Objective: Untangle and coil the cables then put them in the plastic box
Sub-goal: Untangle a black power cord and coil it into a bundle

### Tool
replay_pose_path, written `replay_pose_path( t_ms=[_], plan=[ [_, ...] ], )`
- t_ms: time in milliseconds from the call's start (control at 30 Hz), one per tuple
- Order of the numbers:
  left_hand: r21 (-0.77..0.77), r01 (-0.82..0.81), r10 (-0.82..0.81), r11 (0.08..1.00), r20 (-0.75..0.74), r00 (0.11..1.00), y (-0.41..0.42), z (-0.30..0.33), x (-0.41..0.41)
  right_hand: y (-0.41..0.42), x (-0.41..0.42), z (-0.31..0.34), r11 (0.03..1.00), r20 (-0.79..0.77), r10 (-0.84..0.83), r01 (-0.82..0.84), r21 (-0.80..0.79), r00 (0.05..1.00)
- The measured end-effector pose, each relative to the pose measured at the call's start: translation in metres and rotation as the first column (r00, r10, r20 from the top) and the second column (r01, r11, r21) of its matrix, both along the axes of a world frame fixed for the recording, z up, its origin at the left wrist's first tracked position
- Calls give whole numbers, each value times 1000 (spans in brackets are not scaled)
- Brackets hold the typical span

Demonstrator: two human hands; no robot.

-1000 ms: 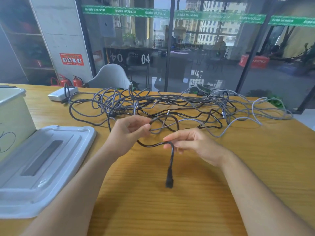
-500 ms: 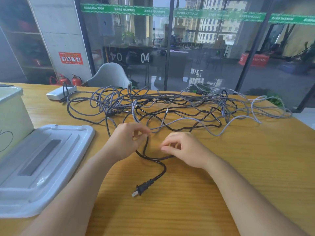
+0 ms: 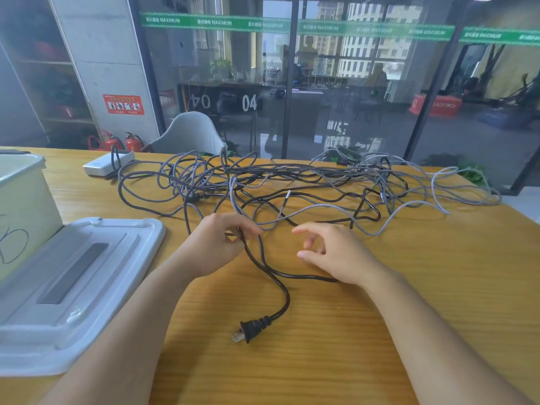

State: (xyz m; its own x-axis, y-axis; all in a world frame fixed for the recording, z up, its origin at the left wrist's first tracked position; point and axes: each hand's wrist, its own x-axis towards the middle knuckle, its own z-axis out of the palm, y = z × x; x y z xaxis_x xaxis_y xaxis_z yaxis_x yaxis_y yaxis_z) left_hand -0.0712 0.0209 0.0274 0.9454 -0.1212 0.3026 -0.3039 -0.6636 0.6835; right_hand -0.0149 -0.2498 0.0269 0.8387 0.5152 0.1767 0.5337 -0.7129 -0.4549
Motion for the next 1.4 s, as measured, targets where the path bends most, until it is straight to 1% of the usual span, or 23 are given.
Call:
replay_pose_path(
  t_ms=[100, 167, 233, 333, 467, 533, 600, 700, 767, 800, 833, 867, 933, 967, 1000, 1033, 1067, 1133, 1200, 1333, 1400],
  plan=[
    [-75, 25, -22, 997, 48, 999, -2, 1, 0, 7, -4, -1, 965, -28, 176, -166, 205, 984],
    [-117, 2, 5, 993, 58, 998, -4, -1, 2, 11, -7, 1, 933, -35, 256, -238, 271, 966],
    [-156, -30, 38, 987, 51, 998, -4, -3, 4, 14, -11, 5, 911, -30, 293, -270, 313, 956],
    [-173, -68, 77, 983, 45, 996, -3, -5, 6, 14, -15, 12, 892, -37, 327, -296, 343, 944],
    [-207, -165, 166, 964, -13, 986, -2, -5, 9, 13, -19, 16, 894, -94, 388, -349, 283, 917],
    [-229, -210, 210, 950, -23, 977, 0, -4, 10, 15, -23, 16, 870, -121, 445, -397, 293, 887],
    [-225, -220, 220, 949, -26, 975, 0, -3, 10, 18, -24, 15, 858, -123, 470, -420, 297, 874],
    [-189, -201, 195, 961, -46, 980, 1, -5, 10, 21, -23, 13, 881, -106, 409, -362, 304, 906],
    [-165, -182, 177, 969, -43, 983, 1, -6, 10, 19, -22, 16, 878, -13, 369, -344, 331, 929],
    [-153, -173, 169, 973, -36, 985, 1, -7, 10, 18, -22, 18, 859, 41, 365, -353, 371, 930],
    [-139, -160, 157, 977, -31, 987, 0, -7, 10, 17, -22, 20, 824, 75, 363, -357, 440, 929],
    [-123, -143, 140, 982, -30, 990, -2, -8, 10, 16, -22, 22, 763, 67, 386, -360, 537, 920],
    [-78, -94, 92, 993, -24, 995, -8, -10, 9, 16, -21, 22, 590, -21, 457, -286, 755, 889],
    [-55, -62, 61, 997, -22, 998, -11, -12, 8, 16, -19, 21, 511, -65, 485, -223, 830, 872],
    [-41, -29, 28, 999, -29, 999, -14, -13, 8, 16, -18, 20, 457, -101, 499, -162, 875, 861],
    [-31, 3, -4, 1000, -48, 999, -18, -13, 7, 17, -18, 18, 438, -135, 492, -111, 892, 860],
    [-20, 32, -33, 999, -69, 997, -20, -14, 6, 19, -18, 18, 438, -171, 478, -65, 897, 861],
    [-5, 66, -66, 998, -88, 994, -23, -13, 4, 22, -19, 17, 474, -236, 409, 15, 880, 882],
    [-12, 63, -64, 998, -75, 995, -25, -12, 2, 24, -18, 17, 519, -243, 317, 48, 854, 917],
    [-91, 74, -74, 993, 9, 997, -31, -1, -6, 27, -15, 13, 545, -218, 159, 98, 833, 963],
    [-77, 93, -87, 993, 77, 993, -35, 2, -9, 29, -15, 11, 544, -222, 49, 160, 824, 974]
  ],
)
